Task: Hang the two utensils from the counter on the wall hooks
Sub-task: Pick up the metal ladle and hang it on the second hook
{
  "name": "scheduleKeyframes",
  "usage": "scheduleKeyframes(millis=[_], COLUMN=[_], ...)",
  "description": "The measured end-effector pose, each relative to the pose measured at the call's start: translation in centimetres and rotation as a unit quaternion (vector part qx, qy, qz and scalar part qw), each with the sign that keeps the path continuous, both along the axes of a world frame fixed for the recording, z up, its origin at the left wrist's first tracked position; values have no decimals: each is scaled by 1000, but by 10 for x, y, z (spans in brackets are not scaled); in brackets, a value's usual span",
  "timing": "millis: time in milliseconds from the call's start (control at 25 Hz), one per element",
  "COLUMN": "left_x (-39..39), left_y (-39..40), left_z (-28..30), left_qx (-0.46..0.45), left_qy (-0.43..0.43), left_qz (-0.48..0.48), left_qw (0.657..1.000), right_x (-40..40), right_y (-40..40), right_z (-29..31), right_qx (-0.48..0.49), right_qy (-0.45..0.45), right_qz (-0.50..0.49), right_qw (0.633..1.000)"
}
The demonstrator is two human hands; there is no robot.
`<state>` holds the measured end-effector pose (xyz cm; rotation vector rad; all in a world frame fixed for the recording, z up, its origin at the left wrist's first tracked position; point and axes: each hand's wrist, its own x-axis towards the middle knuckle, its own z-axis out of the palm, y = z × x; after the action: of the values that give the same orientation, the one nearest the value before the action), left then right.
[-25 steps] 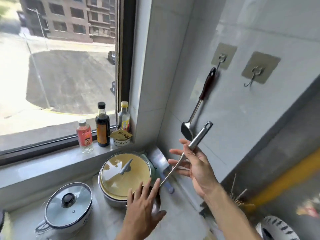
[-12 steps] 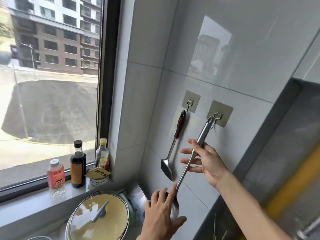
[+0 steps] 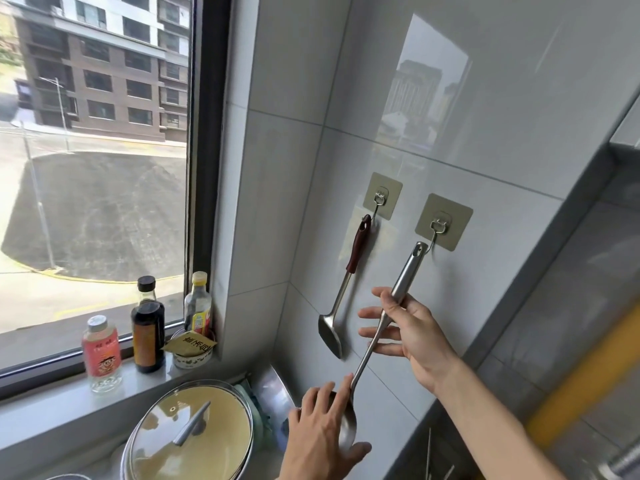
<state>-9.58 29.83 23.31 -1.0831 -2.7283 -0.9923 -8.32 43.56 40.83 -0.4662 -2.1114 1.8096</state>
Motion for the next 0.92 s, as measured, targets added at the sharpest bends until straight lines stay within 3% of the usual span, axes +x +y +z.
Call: scheduleKeyframes(millis=[480,680,760,800,840,920], left_x=[-7,-8,-11,-14,-16,-20], left_y=[24,31,34,37,41,49], left_z=[-11,-20,-21,-22,-23,-25], left_qx=[20,18,21,22,22,25], left_qy=[-7,-22,-21,-19,-17,-14], left_qz=[-11,-18,-16,-16,-15,-13], left_qw=[1000,999,999,999,1000,1000], right_x=[-3,7,23,33,42,48], right_y=[2,0,-2,-2,0,4], right_z=[1,-1,-10,-17,-25,-39], right_qx=[4,-10,62,194,378,675], right_qy=[-24,-78,-61,-27,13,95], right_qz=[-43,-53,-124,-170,-198,-127], right_qw=[999,996,989,966,904,720])
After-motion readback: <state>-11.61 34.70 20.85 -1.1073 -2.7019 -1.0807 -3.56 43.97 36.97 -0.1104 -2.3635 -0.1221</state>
